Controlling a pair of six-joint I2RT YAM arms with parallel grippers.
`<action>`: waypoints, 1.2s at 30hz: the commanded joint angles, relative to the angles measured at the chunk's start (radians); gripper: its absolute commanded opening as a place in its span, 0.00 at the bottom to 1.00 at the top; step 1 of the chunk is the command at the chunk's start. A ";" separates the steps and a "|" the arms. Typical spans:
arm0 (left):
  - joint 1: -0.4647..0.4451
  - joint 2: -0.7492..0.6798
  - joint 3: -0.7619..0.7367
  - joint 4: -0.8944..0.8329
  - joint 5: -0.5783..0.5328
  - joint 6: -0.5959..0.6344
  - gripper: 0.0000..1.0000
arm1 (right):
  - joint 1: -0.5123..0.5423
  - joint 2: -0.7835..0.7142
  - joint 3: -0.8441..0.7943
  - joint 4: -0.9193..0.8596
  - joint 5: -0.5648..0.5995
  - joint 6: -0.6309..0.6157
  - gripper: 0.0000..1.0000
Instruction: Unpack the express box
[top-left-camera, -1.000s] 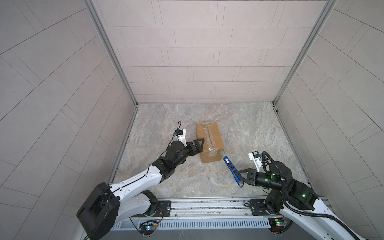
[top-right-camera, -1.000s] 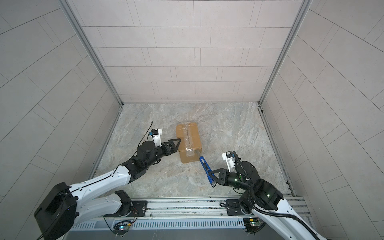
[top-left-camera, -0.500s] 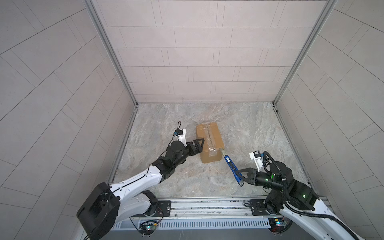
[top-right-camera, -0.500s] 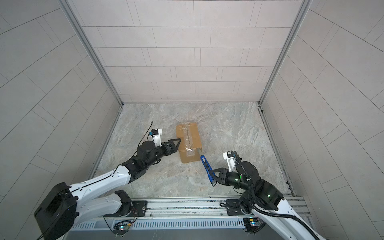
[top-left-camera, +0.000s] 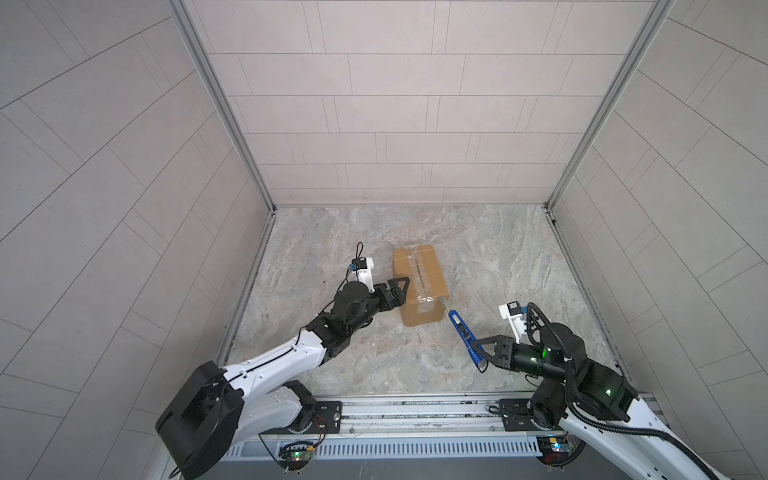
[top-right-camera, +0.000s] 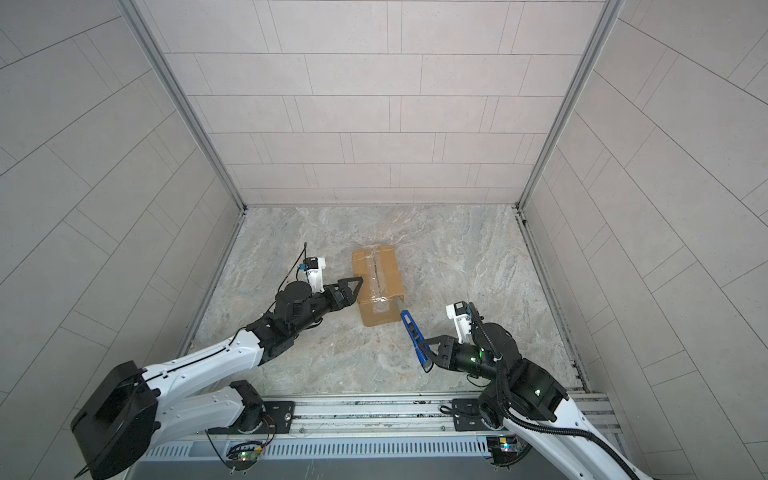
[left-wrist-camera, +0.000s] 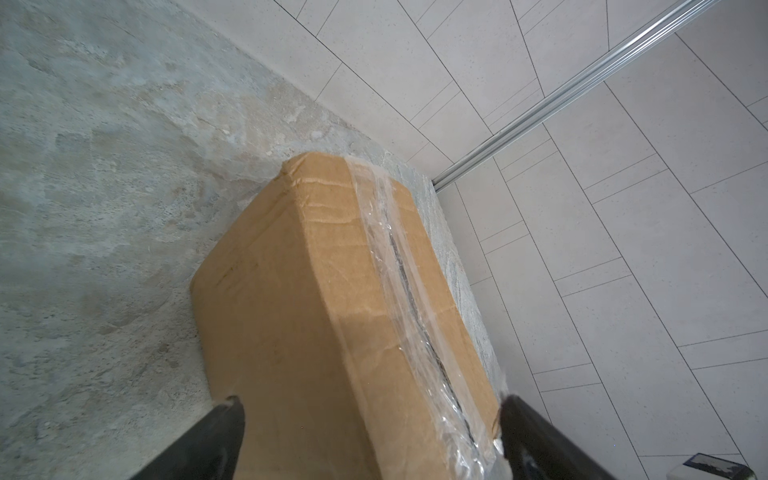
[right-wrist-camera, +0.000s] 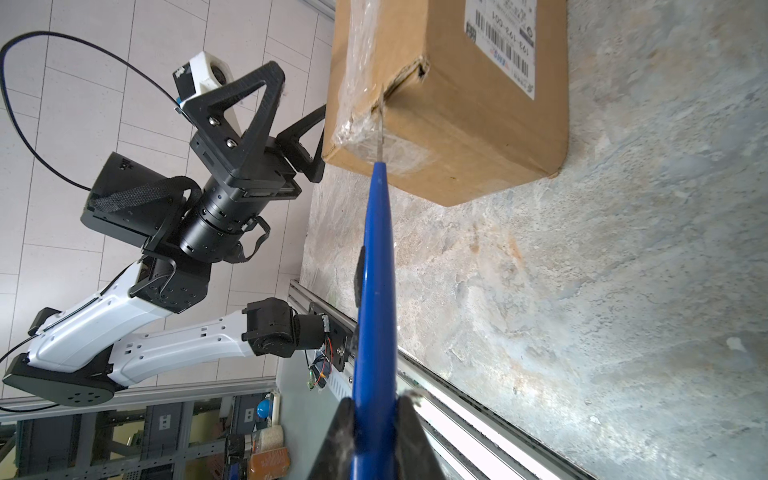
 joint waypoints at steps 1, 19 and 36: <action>0.005 0.008 0.013 0.028 0.008 0.003 0.98 | 0.009 -0.011 0.007 0.030 0.019 0.014 0.00; -0.036 0.097 0.038 0.111 0.040 -0.034 0.97 | 0.056 0.031 0.002 0.074 0.059 0.029 0.00; -0.136 0.216 0.063 0.247 0.037 -0.103 0.96 | 0.113 0.073 0.009 0.137 0.115 0.058 0.00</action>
